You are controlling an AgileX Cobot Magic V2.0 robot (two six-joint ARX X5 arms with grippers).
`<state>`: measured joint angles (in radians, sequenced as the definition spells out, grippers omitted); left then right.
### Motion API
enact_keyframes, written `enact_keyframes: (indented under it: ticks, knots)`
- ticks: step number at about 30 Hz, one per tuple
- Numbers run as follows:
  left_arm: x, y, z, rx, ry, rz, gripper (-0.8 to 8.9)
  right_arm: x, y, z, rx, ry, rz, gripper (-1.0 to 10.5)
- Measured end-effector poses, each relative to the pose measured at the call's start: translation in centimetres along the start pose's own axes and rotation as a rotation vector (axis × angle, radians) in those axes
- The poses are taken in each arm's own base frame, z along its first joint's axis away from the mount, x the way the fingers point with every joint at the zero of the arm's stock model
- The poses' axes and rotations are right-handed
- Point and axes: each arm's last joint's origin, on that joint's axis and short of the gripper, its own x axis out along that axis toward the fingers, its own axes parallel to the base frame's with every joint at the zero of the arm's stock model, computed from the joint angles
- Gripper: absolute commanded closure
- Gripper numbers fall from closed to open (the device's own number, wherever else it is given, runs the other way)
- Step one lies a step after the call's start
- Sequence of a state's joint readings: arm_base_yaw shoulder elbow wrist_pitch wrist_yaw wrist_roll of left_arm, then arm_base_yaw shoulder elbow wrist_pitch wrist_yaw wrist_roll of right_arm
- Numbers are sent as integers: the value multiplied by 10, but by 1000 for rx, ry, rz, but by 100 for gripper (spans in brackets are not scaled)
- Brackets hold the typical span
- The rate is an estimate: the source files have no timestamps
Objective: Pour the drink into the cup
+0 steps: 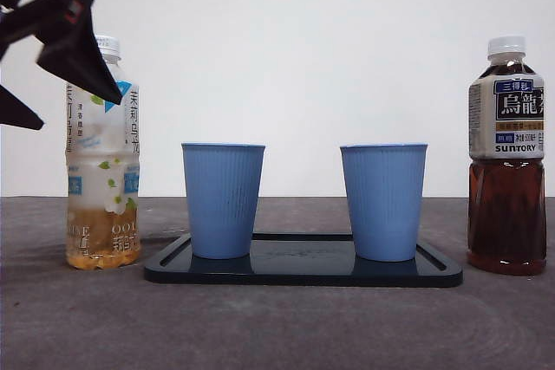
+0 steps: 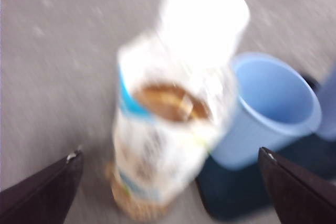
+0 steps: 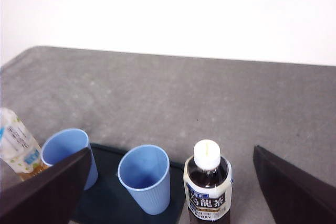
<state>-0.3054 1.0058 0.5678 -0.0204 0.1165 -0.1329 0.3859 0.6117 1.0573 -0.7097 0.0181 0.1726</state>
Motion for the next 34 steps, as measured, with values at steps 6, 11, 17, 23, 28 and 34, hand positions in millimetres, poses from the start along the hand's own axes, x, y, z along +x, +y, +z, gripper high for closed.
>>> enact_keyframes:
  ticks: [6,11,17,23,28,34]
  knots:
    - [25,4,-6,0,22,13,282,-9,1,7,1,-5,1,454]
    - [42,6,-8,4,-1,10,283,-10,1,6,1,9,-2,454]
    - [57,9,-14,3,10,12,330,-9,1,6,1,12,-2,454]
    - [58,8,-12,6,-13,6,524,-9,1,6,1,12,-2,454]
    - [57,8,-12,13,-14,7,579,-9,1,6,1,12,-2,454]
    - [44,3,-4,44,84,13,579,-9,1,5,1,14,-2,454]
